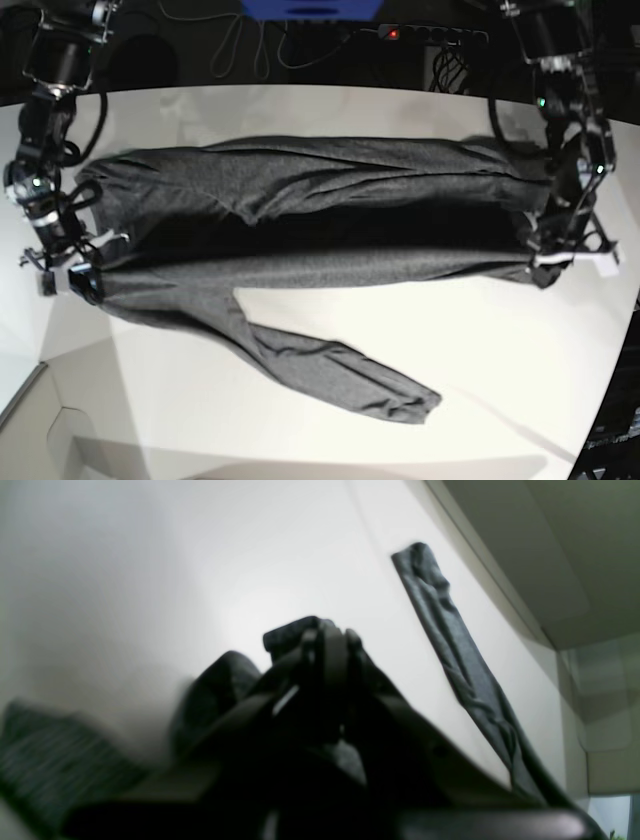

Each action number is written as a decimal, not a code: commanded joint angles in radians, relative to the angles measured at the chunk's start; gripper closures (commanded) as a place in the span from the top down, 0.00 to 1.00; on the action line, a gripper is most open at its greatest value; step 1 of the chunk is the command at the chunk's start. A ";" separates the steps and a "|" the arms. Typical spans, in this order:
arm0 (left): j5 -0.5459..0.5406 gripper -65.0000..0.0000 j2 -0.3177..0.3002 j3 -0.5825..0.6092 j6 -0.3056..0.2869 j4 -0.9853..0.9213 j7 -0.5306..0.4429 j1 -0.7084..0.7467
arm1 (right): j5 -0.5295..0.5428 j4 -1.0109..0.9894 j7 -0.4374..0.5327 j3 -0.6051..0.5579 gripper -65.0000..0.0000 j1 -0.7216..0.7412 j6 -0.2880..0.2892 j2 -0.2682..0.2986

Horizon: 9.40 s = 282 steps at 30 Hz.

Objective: Layout the t-shirt on the table in an organized manner, then fold the t-shirt properly
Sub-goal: 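Lift the shirt middle with both grippers and fold it over the edge, then grasp the hanging sleeve with the right gripper and lift it, then grasp the sleeve cuff with the left gripper and fold it onto the shirt, then grasp the folded shirt ends with both grippers and fold lengthwise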

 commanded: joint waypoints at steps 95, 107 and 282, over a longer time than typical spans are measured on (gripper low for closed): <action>-0.028 0.46 -0.011 -0.051 -0.019 -0.040 0.077 0.177 | -0.205 -0.874 0.154 -0.226 0.00 0.543 0.015 -0.178; -0.028 0.46 -0.011 -0.051 -0.019 0.138 0.078 0.177 | -0.200 -0.061 0.036 -0.230 0.00 0.221 0.020 -0.272; -0.102 0.06 0.093 -0.068 -0.011 0.125 -0.139 0.332 | -0.082 0.499 -0.078 -0.104 0.52 -0.407 0.096 -0.281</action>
